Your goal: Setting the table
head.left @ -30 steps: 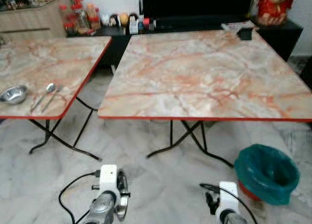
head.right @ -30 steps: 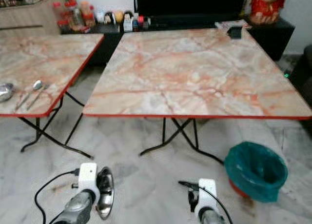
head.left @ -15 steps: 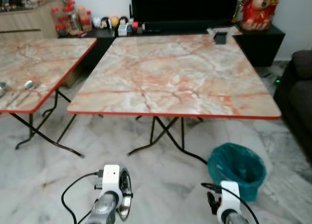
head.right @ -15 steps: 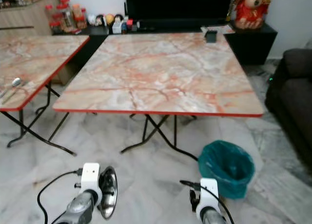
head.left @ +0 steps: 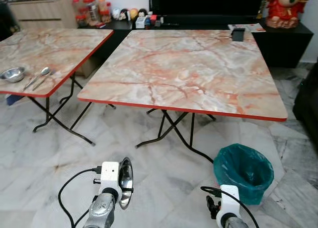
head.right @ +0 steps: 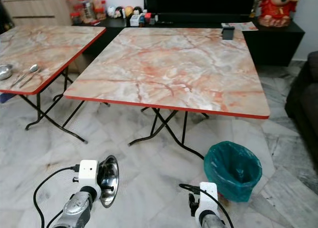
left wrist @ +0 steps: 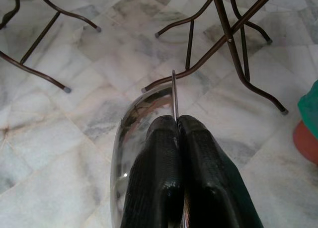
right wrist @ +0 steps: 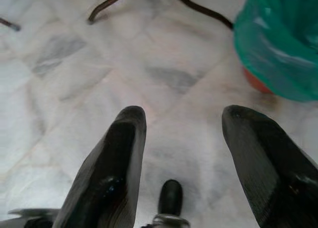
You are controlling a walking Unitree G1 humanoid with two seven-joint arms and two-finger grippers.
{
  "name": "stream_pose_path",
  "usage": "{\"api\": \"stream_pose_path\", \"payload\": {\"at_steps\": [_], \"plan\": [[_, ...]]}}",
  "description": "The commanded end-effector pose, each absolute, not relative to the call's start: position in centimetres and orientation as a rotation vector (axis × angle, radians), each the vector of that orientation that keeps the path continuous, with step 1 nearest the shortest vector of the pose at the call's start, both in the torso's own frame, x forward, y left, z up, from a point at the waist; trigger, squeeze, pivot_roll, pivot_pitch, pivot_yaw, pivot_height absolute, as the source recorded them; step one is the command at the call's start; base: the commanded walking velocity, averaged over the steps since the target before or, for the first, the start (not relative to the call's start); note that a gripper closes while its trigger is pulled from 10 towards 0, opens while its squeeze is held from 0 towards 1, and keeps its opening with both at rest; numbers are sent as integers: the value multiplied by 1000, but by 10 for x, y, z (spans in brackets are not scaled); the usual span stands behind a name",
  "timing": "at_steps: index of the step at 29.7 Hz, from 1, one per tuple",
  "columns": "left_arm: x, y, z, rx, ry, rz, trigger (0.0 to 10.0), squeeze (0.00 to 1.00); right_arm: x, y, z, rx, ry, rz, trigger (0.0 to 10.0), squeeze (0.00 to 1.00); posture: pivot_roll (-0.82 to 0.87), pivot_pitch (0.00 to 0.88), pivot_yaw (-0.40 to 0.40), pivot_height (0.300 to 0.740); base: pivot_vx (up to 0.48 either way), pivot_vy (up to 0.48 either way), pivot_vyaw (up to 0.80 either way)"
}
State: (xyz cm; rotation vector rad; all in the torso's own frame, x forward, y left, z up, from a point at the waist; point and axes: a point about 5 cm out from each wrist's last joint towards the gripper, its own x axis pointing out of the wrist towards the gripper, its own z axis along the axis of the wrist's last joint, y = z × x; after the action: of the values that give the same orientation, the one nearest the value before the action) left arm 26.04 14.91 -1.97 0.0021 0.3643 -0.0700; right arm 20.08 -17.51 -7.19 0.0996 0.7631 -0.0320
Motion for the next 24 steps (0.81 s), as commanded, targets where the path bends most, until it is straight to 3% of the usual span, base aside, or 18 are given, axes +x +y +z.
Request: {"api": "stream_pose_path", "payload": {"at_steps": [1,8,16,24], "plan": [[265,147,-16,19,348,-88,10000,0,204,-173,-71,106,766,-31,10000,0,-19,0,46,740,0,0,0],[269,144,-14,-10,346,-92,10000,0,204,-174,-71,107,771,-38,10000,0,-40,0,54,740,0,0,-429],[272,141,-11,-8,339,-107,10000,0,204,-176,-70,103,758,-44,10000,0,-45,0,53,740,0,0,0],[271,141,-11,-5,337,-107,10000,0,204,-175,-71,100,765,-33,10000,0,-39,0,48,740,295,0,-267]]}}
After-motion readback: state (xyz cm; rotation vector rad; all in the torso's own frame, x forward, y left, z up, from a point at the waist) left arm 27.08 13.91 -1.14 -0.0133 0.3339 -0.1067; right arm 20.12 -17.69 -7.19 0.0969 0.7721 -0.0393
